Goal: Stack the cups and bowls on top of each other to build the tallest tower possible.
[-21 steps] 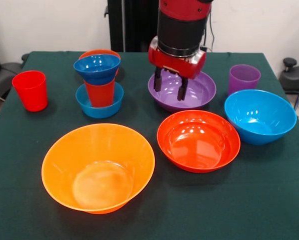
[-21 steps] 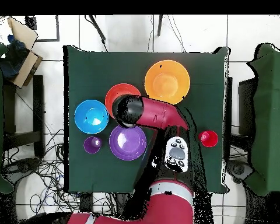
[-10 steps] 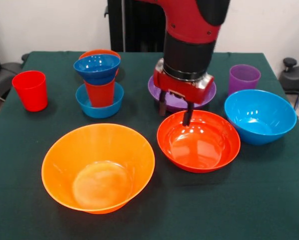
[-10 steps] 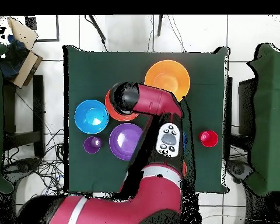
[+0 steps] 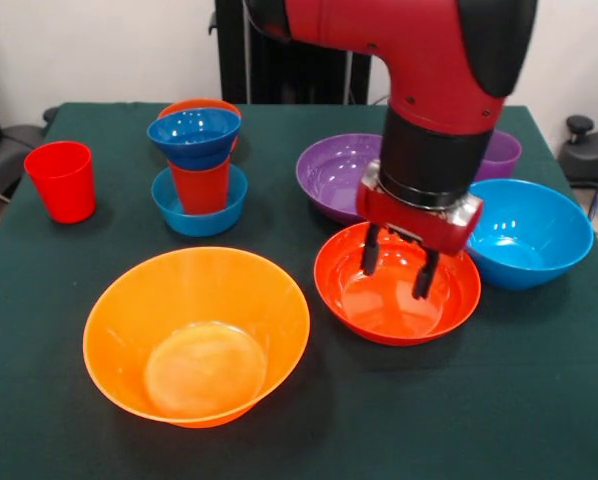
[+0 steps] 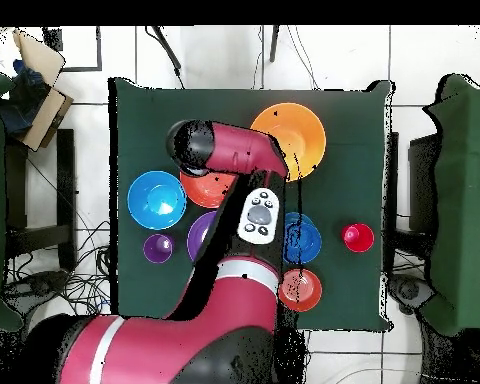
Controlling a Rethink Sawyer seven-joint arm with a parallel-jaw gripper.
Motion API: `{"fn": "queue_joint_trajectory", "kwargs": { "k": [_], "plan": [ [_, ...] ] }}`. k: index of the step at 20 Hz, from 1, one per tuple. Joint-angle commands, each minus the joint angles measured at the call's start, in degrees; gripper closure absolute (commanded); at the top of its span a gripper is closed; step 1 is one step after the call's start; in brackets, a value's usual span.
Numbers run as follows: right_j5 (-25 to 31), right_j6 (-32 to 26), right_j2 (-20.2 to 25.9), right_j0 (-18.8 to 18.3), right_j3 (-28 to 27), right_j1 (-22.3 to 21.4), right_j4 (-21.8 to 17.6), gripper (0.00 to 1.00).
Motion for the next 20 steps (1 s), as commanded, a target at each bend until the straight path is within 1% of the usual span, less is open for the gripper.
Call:
{"fn": "queue_joint_trajectory", "kwargs": {
  "k": [1, 4, 6, 9, 13, 17, 20],
  "plan": [
    [9.05, 13.04, 2.59, 1.90, -9.81, 6.55, 2.66, 0.00],
    [10.01, 14.16, 1.06, 2.99, -10.68, 8.34, 2.43, 0.00],
    [10.21, 14.41, -0.12, 3.40, -10.43, 8.77, 1.96, 0.00],
    [11.70, 13.80, -0.92, 3.62, -9.62, 8.72, 1.35, 0.00],
    [11.52, 15.62, -3.23, 5.27, -8.49, 9.02, 1.05, 0.00],
    [9.83, 15.49, -2.35, 5.51, -7.99, 9.46, 2.46, 0.00],
    [9.46, 16.28, -1.62, 5.86, -8.62, 9.88, 3.86, 0.00]
  ]
}}
